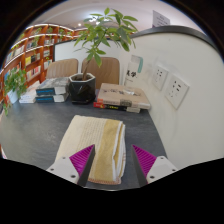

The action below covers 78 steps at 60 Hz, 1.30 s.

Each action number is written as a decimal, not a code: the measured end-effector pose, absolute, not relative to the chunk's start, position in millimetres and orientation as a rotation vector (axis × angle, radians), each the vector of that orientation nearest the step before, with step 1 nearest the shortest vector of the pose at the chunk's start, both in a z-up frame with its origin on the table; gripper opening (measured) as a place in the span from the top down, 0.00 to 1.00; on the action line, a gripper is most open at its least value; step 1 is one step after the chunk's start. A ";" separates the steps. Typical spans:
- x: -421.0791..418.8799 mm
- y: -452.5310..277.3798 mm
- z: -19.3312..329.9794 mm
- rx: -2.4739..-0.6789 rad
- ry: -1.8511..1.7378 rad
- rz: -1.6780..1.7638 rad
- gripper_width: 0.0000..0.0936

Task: Fold towel

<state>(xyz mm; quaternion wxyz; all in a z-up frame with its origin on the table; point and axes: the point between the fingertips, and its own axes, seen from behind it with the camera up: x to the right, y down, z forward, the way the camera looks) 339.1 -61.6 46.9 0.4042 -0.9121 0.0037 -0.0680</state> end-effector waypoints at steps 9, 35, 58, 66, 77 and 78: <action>311.5 -70.6 97.2 -2.240 0.025 -0.107 0.18; 142.3 -151.5 263.0 -2.062 -0.132 -0.007 0.16; 57.2 -237.7 272.9 -2.064 -0.114 0.034 0.17; 49.1 -250.4 271.8 -2.068 -0.118 0.018 0.16; 44.6 -260.9 269.3 -2.076 -0.096 0.022 0.16; 44.6 -262.1 268.8 -2.079 -0.097 0.021 0.16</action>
